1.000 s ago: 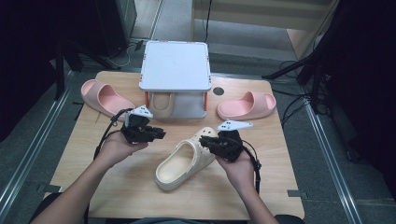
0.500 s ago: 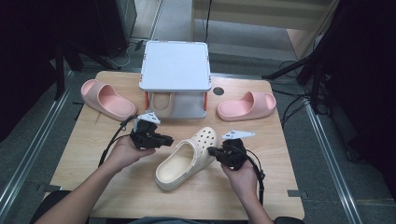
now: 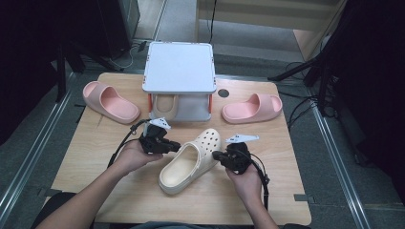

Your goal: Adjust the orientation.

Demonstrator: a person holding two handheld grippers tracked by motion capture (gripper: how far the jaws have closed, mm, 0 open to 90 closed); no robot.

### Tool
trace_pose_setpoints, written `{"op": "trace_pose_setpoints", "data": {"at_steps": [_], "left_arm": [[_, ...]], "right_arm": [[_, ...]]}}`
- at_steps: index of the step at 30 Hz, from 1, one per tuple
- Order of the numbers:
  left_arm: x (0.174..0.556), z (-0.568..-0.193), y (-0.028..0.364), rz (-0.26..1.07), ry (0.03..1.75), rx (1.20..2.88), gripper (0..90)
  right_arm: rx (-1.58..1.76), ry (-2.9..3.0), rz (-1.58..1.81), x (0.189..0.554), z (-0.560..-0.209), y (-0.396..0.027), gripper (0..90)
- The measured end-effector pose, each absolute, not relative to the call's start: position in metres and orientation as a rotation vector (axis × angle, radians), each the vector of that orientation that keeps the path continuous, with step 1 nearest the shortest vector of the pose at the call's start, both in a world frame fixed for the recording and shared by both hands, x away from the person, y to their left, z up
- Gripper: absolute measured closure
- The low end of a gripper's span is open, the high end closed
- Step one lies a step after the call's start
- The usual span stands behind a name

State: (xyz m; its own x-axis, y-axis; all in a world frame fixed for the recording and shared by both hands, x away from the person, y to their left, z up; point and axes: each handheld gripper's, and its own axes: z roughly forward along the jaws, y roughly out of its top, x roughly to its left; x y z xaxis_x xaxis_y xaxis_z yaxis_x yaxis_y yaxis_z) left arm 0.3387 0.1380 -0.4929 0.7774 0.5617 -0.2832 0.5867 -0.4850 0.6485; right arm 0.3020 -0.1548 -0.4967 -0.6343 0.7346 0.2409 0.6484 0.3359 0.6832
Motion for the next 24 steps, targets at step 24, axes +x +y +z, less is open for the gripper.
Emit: {"op": "trace_pose_setpoints", "data": {"at_steps": [24], "left_arm": [[0.323,-0.495,0.136,0.005,0.884,2.209,83.3]], "right_arm": [[1.267,2.463,1.213,0.341,-0.499,-0.140,90.0]]}}
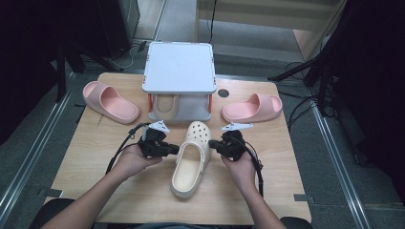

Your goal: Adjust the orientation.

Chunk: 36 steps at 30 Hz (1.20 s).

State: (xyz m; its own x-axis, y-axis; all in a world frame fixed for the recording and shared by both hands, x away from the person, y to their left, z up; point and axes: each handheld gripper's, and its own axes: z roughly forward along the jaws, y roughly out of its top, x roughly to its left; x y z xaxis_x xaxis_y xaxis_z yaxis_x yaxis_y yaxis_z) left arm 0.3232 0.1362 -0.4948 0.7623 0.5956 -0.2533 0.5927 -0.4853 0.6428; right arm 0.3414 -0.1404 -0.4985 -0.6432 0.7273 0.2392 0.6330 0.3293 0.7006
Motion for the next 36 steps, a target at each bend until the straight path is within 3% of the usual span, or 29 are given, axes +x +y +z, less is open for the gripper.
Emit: {"op": "trace_pose_setpoints", "data": {"at_steps": [13,18,27,36], "left_arm": [[0.318,-0.497,0.131,0.015,0.891,2.181,81.2],[0.325,-0.492,0.140,0.005,0.925,2.137,78.0],[0.330,-0.470,0.161,0.060,0.959,2.128,63.7],[0.339,-0.439,0.183,0.072,0.985,2.071,69.0]], "right_arm": [[1.239,2.472,1.185,0.357,-0.497,-0.130,90.0],[1.246,2.456,1.193,0.358,-0.495,-0.132,82.8],[1.224,2.386,1.316,0.341,-0.471,-0.139,71.4],[1.194,2.388,1.358,0.314,-0.459,-0.144,66.4]]}}
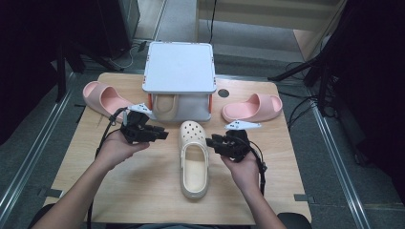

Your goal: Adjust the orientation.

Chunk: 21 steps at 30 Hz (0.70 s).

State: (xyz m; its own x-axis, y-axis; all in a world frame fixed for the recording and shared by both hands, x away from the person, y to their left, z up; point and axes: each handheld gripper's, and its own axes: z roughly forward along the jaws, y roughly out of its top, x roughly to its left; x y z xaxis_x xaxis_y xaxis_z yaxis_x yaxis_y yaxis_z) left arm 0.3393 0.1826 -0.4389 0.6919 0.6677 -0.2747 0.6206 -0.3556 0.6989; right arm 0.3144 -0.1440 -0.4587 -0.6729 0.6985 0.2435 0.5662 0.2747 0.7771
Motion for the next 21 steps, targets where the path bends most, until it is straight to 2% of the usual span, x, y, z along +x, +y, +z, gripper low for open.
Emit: {"op": "trace_pose_setpoints", "data": {"at_steps": [13,21], "left_arm": [[0.360,-0.424,0.192,0.101,0.991,2.084,76.6],[0.378,-0.418,0.197,0.112,1.002,2.066,77.5]], "right_arm": [[1.193,2.410,1.317,0.283,-0.460,-0.144,60.5],[1.247,2.409,1.311,0.275,-0.466,-0.139,56.0]]}}
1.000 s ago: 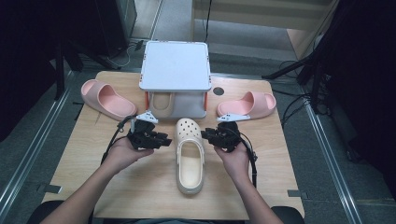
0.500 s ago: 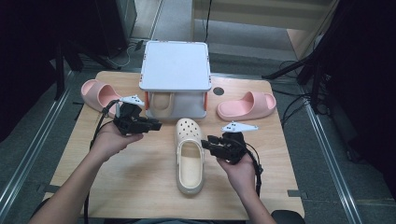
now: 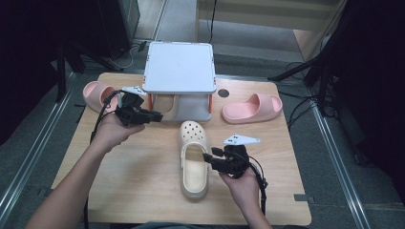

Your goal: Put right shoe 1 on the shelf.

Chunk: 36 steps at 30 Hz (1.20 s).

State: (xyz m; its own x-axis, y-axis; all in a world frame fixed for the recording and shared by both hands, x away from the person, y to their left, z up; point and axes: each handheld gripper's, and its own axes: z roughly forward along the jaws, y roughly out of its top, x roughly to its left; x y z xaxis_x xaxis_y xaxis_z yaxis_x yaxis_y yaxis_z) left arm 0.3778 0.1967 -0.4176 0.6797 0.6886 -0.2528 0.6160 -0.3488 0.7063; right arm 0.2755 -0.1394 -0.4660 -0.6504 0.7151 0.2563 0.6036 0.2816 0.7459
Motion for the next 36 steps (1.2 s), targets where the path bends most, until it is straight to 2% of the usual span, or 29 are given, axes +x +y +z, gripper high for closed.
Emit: {"op": "trace_pose_setpoints", "data": {"at_steps": [11,23,26,29,32,36], "left_arm": [[0.398,-0.406,0.201,0.170,1.020,2.062,78.5],[0.425,-0.369,0.210,0.238,1.034,2.003,80.3],[0.433,-0.369,0.209,0.259,1.041,1.975,80.2],[0.438,-0.376,0.211,0.289,1.072,2.000,80.1],[0.440,-0.380,0.212,0.339,1.096,2.001,79.8],[0.441,-0.381,0.212,0.362,1.086,2.009,80.4]], "right_arm": [[1.279,2.395,1.265,0.271,-0.474,-0.131,51.6],[1.305,2.408,1.217,0.277,-0.485,-0.123,50.5],[1.316,2.410,1.212,0.280,-0.490,-0.120,52.2],[1.316,2.402,1.180,0.283,-0.494,-0.114,50.2],[1.296,2.386,1.144,0.287,-0.495,-0.110,50.9],[1.308,2.377,1.129,0.293,-0.498,-0.113,58.3]]}}
